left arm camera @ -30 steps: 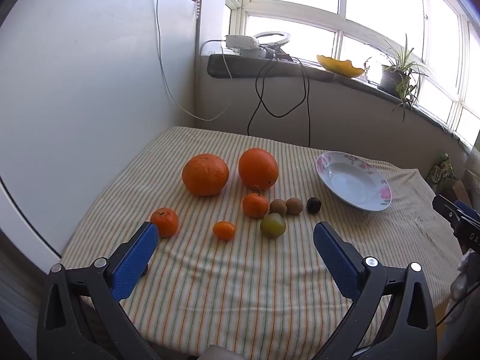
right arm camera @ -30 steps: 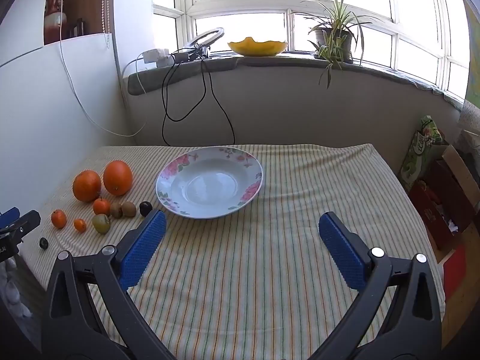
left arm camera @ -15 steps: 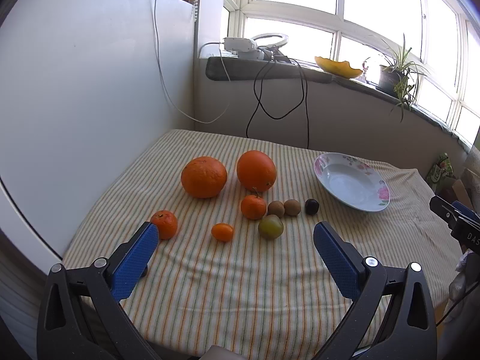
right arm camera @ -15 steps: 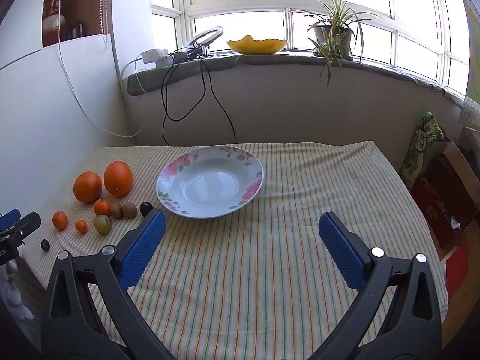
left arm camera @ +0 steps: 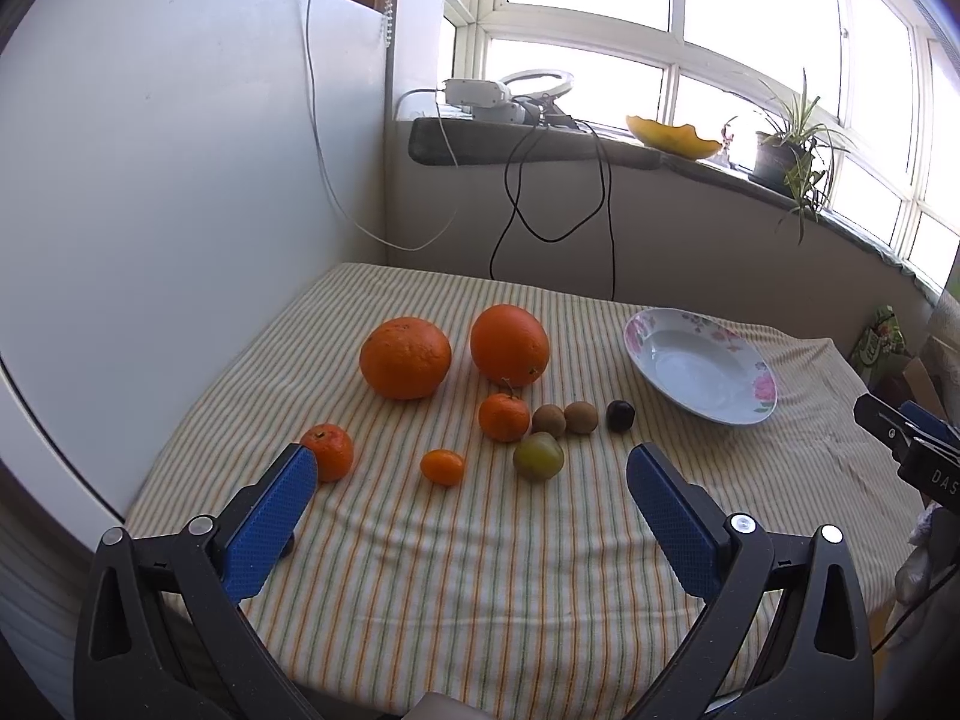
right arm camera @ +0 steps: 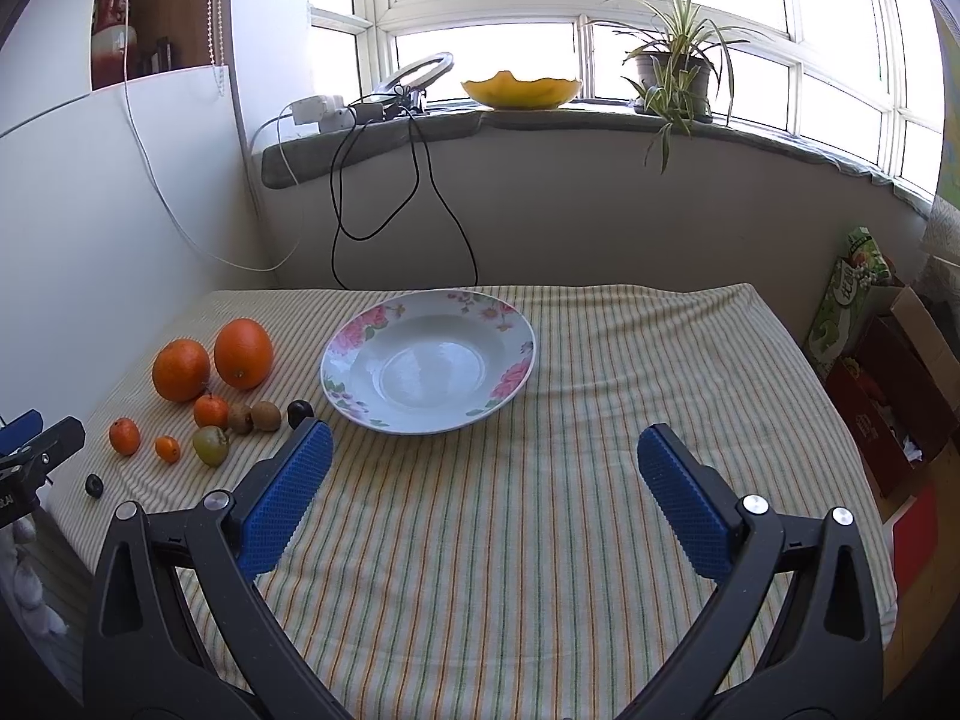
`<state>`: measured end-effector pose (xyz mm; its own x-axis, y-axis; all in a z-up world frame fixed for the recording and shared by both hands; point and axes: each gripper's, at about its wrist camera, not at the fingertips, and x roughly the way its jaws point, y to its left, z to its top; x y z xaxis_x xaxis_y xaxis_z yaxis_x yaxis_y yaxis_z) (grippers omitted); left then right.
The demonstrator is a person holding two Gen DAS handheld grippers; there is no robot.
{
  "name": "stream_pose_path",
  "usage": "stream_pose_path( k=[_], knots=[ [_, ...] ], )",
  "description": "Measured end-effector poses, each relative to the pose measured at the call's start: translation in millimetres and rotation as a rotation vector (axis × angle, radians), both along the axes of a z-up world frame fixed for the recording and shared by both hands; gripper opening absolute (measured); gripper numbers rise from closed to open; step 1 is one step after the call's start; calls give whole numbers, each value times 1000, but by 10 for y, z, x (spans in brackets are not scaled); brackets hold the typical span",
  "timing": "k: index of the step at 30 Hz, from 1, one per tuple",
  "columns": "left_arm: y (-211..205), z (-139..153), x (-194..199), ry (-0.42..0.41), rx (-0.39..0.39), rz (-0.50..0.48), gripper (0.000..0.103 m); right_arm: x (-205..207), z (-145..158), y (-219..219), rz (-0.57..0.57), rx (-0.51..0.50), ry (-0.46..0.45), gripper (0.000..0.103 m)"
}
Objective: Organize fruits
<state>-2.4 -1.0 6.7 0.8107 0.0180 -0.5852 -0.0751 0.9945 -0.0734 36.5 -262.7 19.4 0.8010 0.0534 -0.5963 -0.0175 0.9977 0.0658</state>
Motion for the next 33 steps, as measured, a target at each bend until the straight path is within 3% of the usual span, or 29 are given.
stream_pose_path(
  k=[33],
  knots=[
    [-10,-19,21,-3,0,-3,102,17,-5,34,18,-2,7,103]
  ],
)
